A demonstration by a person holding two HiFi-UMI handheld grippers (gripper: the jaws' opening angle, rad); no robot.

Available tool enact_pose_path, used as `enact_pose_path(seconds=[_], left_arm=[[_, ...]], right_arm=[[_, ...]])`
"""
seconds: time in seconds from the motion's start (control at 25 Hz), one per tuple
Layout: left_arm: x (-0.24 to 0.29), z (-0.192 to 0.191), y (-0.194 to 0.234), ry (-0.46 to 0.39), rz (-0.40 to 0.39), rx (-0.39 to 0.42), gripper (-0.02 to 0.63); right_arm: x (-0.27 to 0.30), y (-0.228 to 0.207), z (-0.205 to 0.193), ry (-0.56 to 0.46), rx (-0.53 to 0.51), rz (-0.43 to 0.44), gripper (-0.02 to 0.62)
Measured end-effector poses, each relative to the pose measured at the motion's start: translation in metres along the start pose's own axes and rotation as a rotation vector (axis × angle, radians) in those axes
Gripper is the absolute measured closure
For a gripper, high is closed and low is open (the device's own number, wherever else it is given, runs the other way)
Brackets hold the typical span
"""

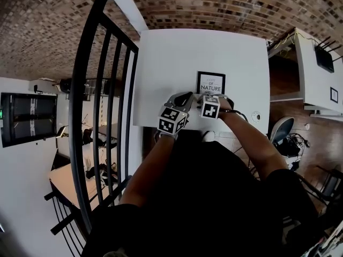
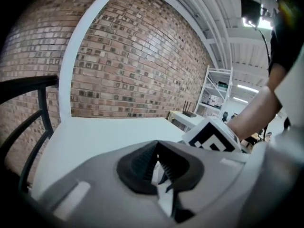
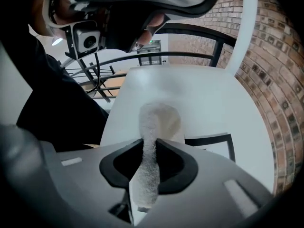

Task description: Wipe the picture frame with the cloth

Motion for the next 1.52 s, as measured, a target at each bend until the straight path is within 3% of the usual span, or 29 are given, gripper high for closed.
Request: enact_pose_path(seconds=[0.56,0.76,1.2,1.52], left_arm=[[-0.001,-0.002,-0.009,-0.002,-0.013,0.01,0.604],[0.006,0.003,-0.007,-0.001,-0.014,0.013,0.604],[0.019,0.009,-0.015,0.012,-0.051,0.029,0.604],[0.022,0.005,-0.025,0.036,-0.079,0.039,0.604]], right_arm=[[0.003,0.038,-0.002,0.034,-0.019,0.09,0.514],[-0.028,0.002,-0.006,0.013,0.007,0.03,0.514],[-0.098,-0.11,-0.04,0.093,0.041,-0.155,0.515],[-0.087,-0.15,-0.049,0.142,0.033,-0.232,0.514]])
Point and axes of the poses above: the fingertips, and each gripper's own axes: x forward along the fingers, y to its left, z out of its top, the point moved 2 cm from there along -x, backward along the fingers, and after that the axes turned 12 degrees about z, right-handed, at the moved point
